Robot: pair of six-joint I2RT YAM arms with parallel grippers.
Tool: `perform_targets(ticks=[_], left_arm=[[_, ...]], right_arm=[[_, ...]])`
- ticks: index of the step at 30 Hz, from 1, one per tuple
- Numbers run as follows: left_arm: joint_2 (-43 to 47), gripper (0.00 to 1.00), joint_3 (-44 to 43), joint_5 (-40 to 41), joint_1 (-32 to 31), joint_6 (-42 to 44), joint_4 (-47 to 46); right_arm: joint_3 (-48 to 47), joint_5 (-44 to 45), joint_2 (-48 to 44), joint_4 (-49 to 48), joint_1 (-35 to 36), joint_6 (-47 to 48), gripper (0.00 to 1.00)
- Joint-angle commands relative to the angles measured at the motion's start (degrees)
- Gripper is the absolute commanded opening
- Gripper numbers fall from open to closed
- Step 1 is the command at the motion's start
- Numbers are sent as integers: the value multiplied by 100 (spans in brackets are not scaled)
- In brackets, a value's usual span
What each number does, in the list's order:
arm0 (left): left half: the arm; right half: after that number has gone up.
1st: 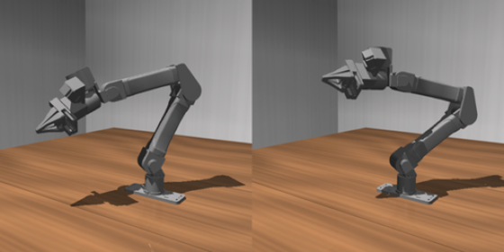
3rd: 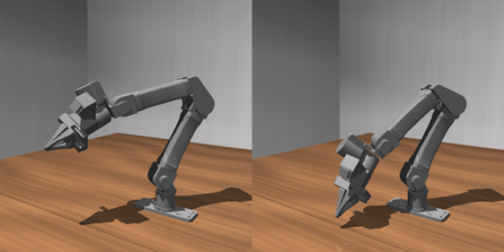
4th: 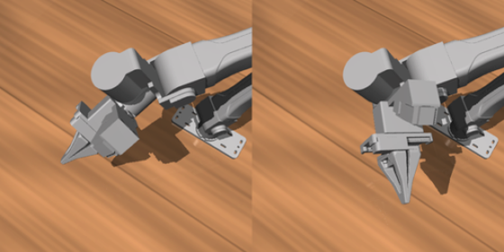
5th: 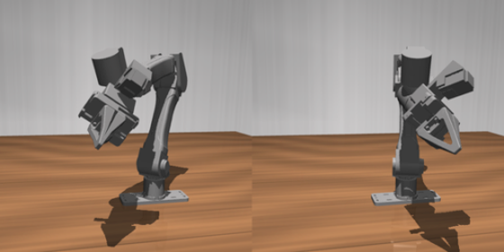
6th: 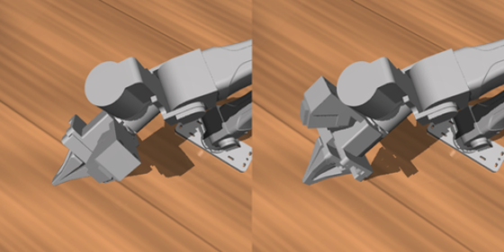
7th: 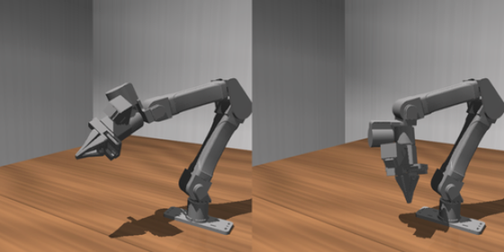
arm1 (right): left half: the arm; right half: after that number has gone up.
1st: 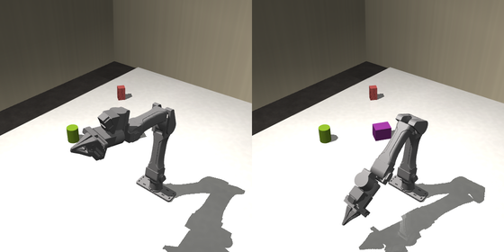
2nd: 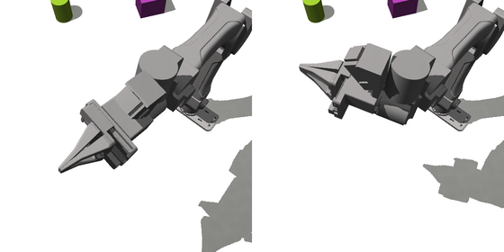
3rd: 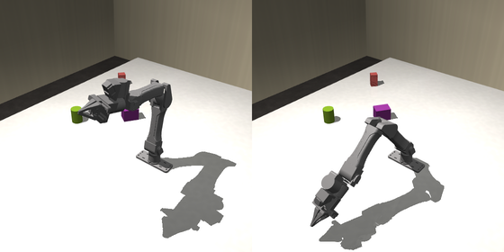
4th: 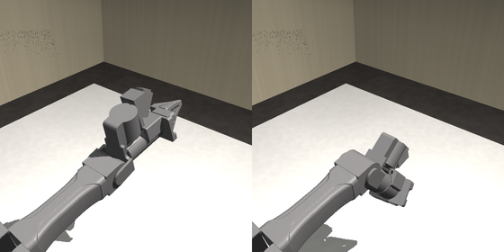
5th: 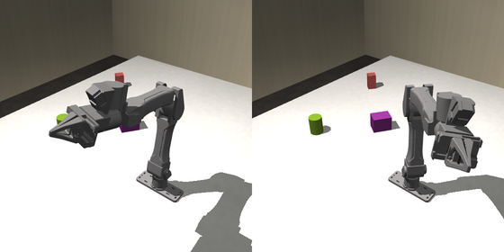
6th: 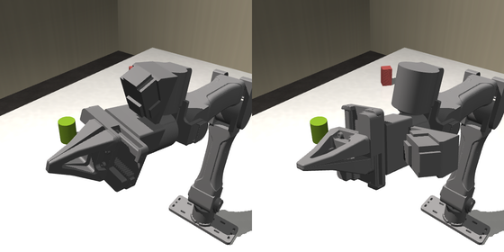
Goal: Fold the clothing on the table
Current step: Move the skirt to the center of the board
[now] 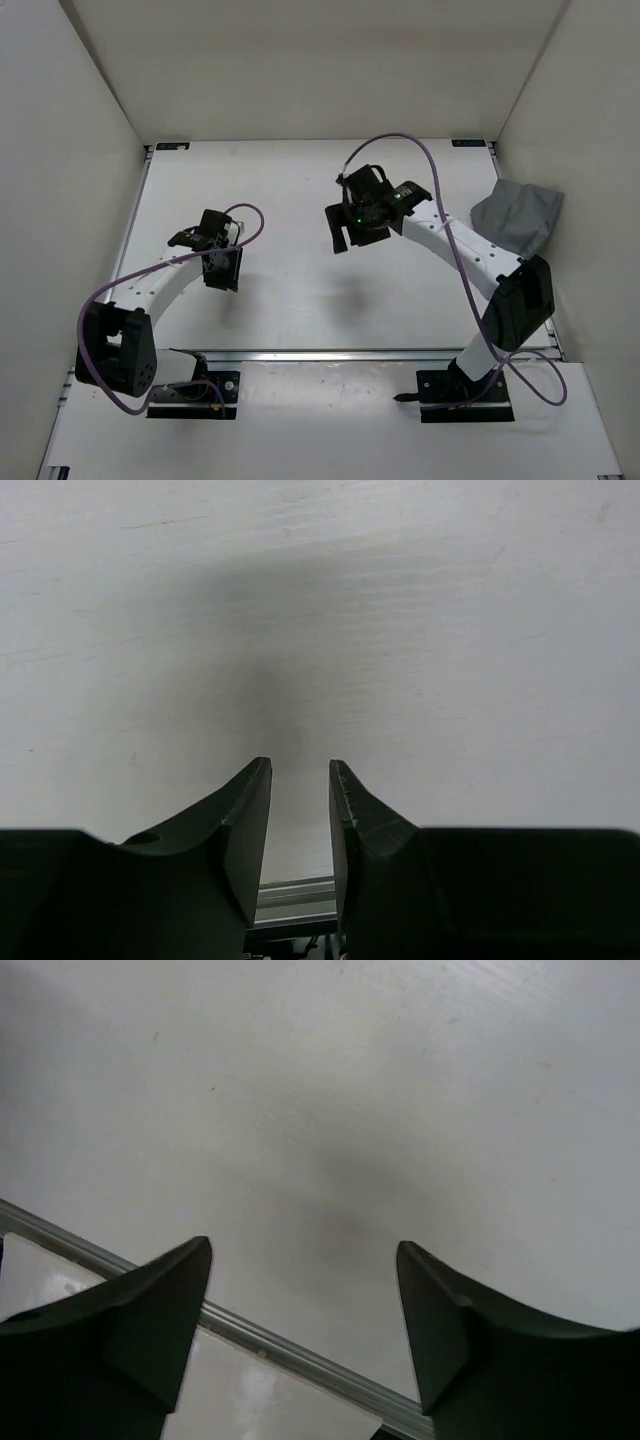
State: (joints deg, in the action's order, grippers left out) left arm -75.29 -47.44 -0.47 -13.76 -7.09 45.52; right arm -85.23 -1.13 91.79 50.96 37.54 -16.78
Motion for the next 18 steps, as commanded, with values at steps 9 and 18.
perform_targets(ticks=[9, 18], left_arm=[[304, 42, -37, -401, -4, -20, 27], [128, 42, -37, -595, -83, -143, -69]], right_arm=[[1122, 1044, -513, -507, -3864, 121, 79], [518, 2035, 961, -984, -5098, -1, 79]])
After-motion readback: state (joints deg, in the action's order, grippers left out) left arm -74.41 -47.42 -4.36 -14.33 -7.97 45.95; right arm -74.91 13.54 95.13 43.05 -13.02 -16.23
